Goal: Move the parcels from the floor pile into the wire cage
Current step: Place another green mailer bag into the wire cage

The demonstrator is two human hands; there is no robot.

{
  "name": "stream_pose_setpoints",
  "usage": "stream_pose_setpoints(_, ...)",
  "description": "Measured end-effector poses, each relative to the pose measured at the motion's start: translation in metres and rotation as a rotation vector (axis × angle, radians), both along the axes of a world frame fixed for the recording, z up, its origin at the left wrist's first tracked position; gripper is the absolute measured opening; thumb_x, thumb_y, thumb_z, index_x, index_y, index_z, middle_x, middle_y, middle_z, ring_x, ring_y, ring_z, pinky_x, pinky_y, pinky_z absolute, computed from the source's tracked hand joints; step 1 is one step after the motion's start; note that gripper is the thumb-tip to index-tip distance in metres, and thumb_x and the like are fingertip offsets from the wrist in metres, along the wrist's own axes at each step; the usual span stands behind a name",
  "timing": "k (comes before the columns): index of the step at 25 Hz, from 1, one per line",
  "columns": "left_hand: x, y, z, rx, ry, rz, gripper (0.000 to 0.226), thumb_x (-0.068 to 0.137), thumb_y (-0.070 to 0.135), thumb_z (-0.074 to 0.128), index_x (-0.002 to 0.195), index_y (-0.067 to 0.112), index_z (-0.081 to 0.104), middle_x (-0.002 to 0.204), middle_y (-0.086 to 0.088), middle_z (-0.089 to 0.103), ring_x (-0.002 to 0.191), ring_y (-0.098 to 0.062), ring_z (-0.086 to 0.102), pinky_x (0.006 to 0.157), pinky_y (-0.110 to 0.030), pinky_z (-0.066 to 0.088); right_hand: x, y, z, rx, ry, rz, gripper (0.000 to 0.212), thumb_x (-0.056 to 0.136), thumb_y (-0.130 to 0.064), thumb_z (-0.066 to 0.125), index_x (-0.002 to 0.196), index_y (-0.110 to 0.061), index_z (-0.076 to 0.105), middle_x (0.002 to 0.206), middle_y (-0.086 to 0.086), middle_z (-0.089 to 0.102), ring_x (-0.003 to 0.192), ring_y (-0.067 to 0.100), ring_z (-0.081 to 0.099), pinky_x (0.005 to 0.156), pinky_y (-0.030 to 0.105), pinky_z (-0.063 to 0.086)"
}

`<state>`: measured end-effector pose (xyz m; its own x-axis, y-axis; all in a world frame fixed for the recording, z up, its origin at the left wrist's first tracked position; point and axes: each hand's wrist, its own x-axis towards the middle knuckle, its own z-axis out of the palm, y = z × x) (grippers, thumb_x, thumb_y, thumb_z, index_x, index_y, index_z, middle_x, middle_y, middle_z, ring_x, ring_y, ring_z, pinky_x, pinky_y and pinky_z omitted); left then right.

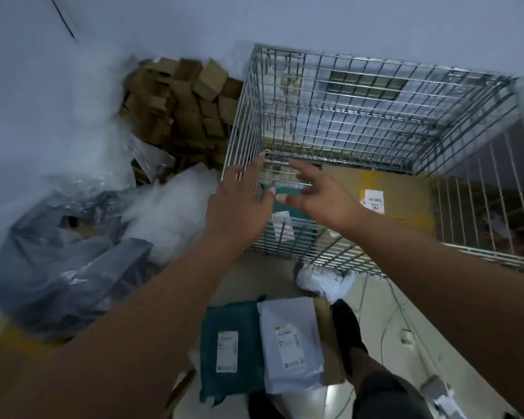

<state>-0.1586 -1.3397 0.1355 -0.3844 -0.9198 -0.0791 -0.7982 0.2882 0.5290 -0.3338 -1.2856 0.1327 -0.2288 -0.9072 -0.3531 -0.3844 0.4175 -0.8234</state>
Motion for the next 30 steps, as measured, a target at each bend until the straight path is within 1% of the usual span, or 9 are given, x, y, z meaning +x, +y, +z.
stream_pose_setpoints(3, 0.026, 0.038, 0.004, 0.008, 0.025, 0.026, 0.061, 0.098, 0.049, 0.050, 0.153, 0.051, 0.023, 0.153, 0.000, 0.035, 0.133, -0.028, 0.047, 0.105, -0.052, 0.044, 0.028, 0.041, 0.005, -0.019, 0.024, -0.003, 0.077, 0.085, -0.037, 0.081, 0.151, -0.045, 0.042, 0.149, -0.005, 0.049, 0.129, 0.018, 0.054, 0.104, 0.042, 0.052)
stream_pose_setpoints(6, 0.050, 0.078, -0.017, 0.044, 0.104, 0.056, 0.059, 0.099, 0.045, 0.052, 0.155, 0.043, 0.031, 0.146, -0.004, 0.040, 0.126, -0.026, 0.051, 0.104, -0.045, 0.046, 0.050, 0.081, -0.006, -0.039, 0.033, 0.034, 0.069, 0.087, -0.036, 0.079, 0.148, -0.043, 0.047, 0.143, -0.012, 0.052, 0.122, 0.012, 0.056, 0.102, 0.036, 0.052)
stream_pose_setpoints(10, 0.068, 0.148, -0.077, 0.192, 0.213, 0.137, 0.056, 0.101, 0.047, 0.052, 0.154, 0.036, 0.038, 0.142, -0.004, 0.043, 0.133, -0.020, 0.045, 0.111, -0.040, 0.040, 0.064, 0.137, -0.053, 0.033, 0.011, 0.103, 0.066, 0.088, -0.039, 0.079, 0.147, -0.035, 0.051, 0.137, -0.016, 0.055, 0.117, -0.004, 0.053, 0.102, 0.017, 0.047)
stream_pose_setpoints(12, 0.073, 0.187, -0.111, 0.212, 0.245, 0.172, 0.055, 0.102, 0.044, 0.054, 0.154, 0.032, 0.039, 0.143, -0.003, 0.043, 0.135, -0.015, 0.043, 0.113, -0.035, 0.037, 0.066, 0.169, -0.086, 0.109, 0.033, 0.161, 0.065, 0.088, -0.040, 0.078, 0.146, -0.037, 0.050, 0.133, -0.018, 0.054, 0.113, -0.013, 0.051, 0.101, 0.016, 0.046)
stream_pose_setpoints(14, 0.078, 0.222, -0.139, 0.264, 0.268, 0.227, 0.056, 0.102, 0.043, 0.055, 0.155, 0.037, 0.037, 0.140, 0.007, 0.041, 0.130, -0.003, 0.040, 0.108, -0.025, 0.035, 0.064, 0.200, -0.119, 0.169, 0.038, 0.220, 0.072, 0.088, -0.047, 0.076, 0.151, -0.042, 0.042, 0.143, -0.009, 0.048, 0.130, 0.005, 0.048, 0.110, 0.034, 0.045)
stream_pose_setpoints(16, 0.083, 0.253, -0.159, 0.333, 0.264, 0.297, 0.055, 0.102, 0.044, 0.054, 0.154, 0.042, 0.035, 0.141, 0.009, 0.039, 0.130, -0.003, 0.041, 0.110, -0.029, 0.036, 0.067, 0.225, -0.146, 0.214, 0.051, 0.275, 0.076, 0.089, -0.047, 0.075, 0.154, -0.040, 0.037, 0.153, 0.000, 0.041, 0.139, 0.020, 0.042, 0.112, 0.045, 0.042)
stream_pose_setpoints(19, 0.096, 0.290, -0.179, 0.353, 0.280, 0.405, 0.054, 0.101, 0.044, 0.054, 0.153, 0.041, 0.038, 0.142, 0.006, 0.042, 0.135, -0.012, 0.043, 0.116, -0.041, 0.037, 0.081, 0.254, -0.170, 0.241, 0.045, 0.302, 0.079, 0.088, -0.043, 0.077, 0.155, -0.036, 0.036, 0.155, 0.002, 0.040, 0.139, 0.021, 0.043, 0.114, 0.043, 0.040)
stream_pose_setpoints(27, 0.167, 0.352, -0.216, 0.434, 0.263, 0.553, 0.056, 0.098, 0.056, 0.053, 0.150, 0.052, 0.034, 0.144, 0.014, 0.041, 0.134, -0.004, 0.042, 0.113, -0.043, 0.042, 0.153, 0.299, -0.213, 0.313, -0.091, 0.330, 0.080, 0.090, -0.033, 0.078, 0.157, -0.031, 0.035, 0.139, -0.009, 0.039, 0.140, 0.018, 0.038, 0.119, 0.038, 0.035)
stream_pose_setpoints(30, 0.206, 0.358, -0.234, 0.476, 0.243, 0.561, 0.059, 0.097, 0.053, 0.056, 0.152, 0.050, 0.033, 0.144, 0.010, 0.043, 0.132, -0.009, 0.045, 0.111, -0.045, 0.044, 0.190, 0.300, -0.228, 0.352, -0.106, 0.327, 0.083, 0.090, -0.033, 0.077, 0.159, -0.030, 0.030, 0.144, -0.002, 0.040, 0.138, 0.019, 0.040, 0.117, 0.035, 0.035)
